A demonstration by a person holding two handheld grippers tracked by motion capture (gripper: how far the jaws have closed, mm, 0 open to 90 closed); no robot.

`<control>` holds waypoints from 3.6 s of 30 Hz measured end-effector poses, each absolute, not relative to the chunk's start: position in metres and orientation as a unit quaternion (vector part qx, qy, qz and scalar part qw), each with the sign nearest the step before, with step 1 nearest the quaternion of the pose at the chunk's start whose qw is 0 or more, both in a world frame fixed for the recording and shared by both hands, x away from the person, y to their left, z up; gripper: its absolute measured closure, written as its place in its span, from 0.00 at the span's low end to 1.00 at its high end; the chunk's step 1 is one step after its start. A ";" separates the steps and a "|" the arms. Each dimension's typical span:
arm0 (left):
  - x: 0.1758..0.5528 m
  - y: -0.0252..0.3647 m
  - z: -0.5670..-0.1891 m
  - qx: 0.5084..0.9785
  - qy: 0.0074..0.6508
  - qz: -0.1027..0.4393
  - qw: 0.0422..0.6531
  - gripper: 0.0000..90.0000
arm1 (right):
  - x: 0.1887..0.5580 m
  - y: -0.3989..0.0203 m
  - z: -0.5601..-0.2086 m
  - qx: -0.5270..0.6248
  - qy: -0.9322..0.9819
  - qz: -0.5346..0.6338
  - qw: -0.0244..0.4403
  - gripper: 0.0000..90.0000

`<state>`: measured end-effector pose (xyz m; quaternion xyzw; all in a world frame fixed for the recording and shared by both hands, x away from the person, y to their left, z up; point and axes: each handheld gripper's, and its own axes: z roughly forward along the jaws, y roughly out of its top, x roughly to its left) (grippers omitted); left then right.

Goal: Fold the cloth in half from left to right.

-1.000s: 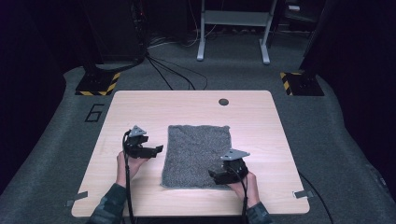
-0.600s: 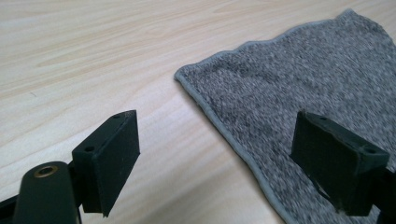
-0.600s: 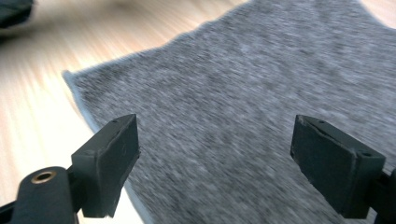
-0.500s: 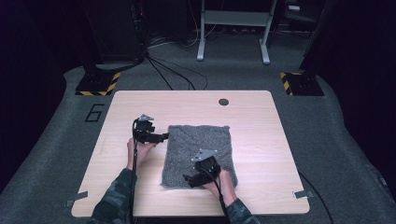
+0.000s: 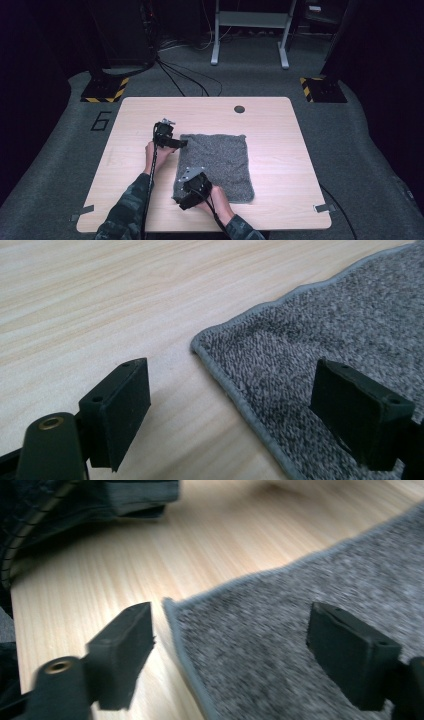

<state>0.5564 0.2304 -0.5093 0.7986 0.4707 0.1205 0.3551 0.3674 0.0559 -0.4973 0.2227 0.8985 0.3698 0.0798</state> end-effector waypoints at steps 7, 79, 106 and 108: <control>0.564 0.223 -0.511 0.806 0.462 0.135 0.345 0.27 | 0.358 0.076 -0.503 0.205 0.903 0.366 0.090 0.47; 0.560 0.240 -0.434 0.811 0.431 0.197 0.343 0.95 | 0.342 0.077 -0.435 0.169 0.844 0.494 0.122 0.97; 0.576 0.153 -0.441 0.849 0.387 0.174 0.314 0.94 | 0.324 -0.005 -0.457 0.249 0.833 0.470 0.149 0.97; 0.577 0.147 -0.442 0.849 0.388 0.171 0.315 0.94 | 0.324 -0.011 -0.461 0.256 0.833 0.467 0.149 0.97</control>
